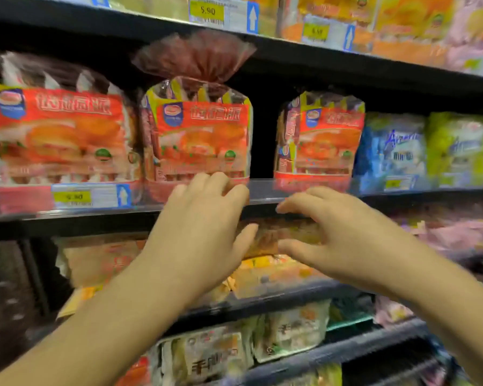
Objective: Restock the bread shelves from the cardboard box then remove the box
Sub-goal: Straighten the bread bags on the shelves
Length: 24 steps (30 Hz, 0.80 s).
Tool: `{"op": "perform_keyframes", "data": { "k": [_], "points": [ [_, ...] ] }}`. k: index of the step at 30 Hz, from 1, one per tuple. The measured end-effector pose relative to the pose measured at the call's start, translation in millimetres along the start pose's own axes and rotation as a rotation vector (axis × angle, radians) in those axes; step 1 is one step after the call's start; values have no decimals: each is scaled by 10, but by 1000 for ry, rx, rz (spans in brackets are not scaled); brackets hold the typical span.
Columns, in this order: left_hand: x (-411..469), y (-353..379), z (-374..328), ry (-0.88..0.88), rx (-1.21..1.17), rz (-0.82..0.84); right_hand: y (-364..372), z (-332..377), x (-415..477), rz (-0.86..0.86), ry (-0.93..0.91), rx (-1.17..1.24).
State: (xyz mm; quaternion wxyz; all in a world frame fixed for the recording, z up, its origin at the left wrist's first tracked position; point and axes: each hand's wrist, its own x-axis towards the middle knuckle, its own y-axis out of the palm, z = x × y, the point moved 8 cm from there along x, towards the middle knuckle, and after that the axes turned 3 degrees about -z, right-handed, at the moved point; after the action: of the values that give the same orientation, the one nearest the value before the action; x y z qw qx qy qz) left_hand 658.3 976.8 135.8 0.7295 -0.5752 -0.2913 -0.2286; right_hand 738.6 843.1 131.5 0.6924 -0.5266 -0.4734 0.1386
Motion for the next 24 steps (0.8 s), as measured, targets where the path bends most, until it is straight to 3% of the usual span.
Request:
{"op": "perform_keyframes", "data": {
  "k": [5, 13, 24],
  "points": [
    [-194, 489, -616, -52, -10, 188, 370, -462, -540, 81, 46, 75],
    [-336, 954, -1990, -186, -110, 356, 617, -1736, -1473, 219, 74, 215],
    [-26, 1456, -3262, -140, -101, 503, 672, -3002, -2077, 242, 162, 351]
  ]
}}
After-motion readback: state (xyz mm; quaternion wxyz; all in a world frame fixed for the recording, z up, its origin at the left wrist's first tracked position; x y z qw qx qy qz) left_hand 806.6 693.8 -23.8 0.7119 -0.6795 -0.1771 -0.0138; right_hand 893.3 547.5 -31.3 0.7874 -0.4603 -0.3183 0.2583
